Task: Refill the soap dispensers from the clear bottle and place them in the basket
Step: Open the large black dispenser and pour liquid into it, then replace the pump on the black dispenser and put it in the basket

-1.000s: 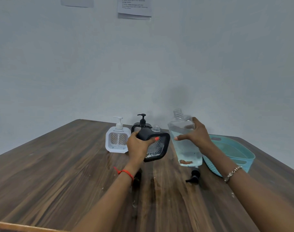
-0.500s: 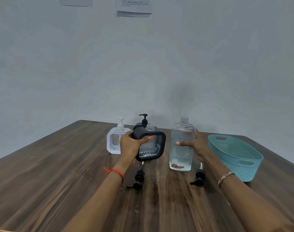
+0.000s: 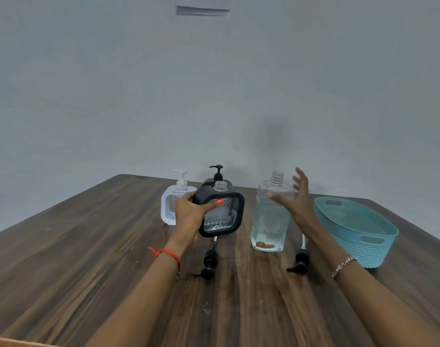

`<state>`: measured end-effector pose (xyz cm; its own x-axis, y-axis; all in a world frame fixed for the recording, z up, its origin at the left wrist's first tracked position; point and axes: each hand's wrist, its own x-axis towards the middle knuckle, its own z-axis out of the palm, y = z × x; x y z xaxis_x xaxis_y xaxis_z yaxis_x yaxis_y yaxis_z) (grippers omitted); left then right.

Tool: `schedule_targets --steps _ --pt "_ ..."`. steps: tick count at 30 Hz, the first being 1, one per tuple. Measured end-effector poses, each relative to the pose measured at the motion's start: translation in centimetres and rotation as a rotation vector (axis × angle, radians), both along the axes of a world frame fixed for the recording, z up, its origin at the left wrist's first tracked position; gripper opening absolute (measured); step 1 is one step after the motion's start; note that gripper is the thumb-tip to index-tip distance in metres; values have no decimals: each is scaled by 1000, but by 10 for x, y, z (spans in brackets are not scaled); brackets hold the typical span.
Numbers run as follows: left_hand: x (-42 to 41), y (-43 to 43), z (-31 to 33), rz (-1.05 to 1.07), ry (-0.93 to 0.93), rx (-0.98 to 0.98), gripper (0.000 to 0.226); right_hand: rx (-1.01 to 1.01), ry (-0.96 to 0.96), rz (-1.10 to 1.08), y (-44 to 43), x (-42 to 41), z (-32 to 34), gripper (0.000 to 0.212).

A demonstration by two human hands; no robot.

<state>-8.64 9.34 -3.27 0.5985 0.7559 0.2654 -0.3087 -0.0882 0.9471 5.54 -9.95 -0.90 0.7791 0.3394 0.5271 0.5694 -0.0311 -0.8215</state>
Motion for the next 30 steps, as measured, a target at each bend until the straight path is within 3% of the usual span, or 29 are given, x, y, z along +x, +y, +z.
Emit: schedule_targets --steps 3,5,9,11,14,17,20,24,27,30 --pt "-3 1 2 17 -8 16 50 136 -538 -216 6 -38 -9 43" --pt "-4 2 4 31 -13 17 51 -73 -801 -106 13 -64 -26 21" --pt "-7 3 8 57 -15 42 53 -771 -846 332 33 -88 -62 52" --pt "-10 2 8 67 -16 55 53 -937 -869 360 45 -94 -67 59" --pt "-15 3 7 61 -7 58 55 -1025 -862 348 56 -99 -66 52" --pt "-17 5 8 66 3 62 57 -944 -846 390 54 -93 -63 44" --pt "-19 7 10 83 -3 50 51 -703 -716 437 42 -89 -46 37" --pt "-22 7 15 88 -19 42 37 -337 -476 202 22 -86 6 24" --pt "-24 4 18 65 -24 43 42 -72 -357 41 14 -76 47 21" --pt "-25 -3 19 31 -11 60 49 197 -286 25 10 -70 88 13"
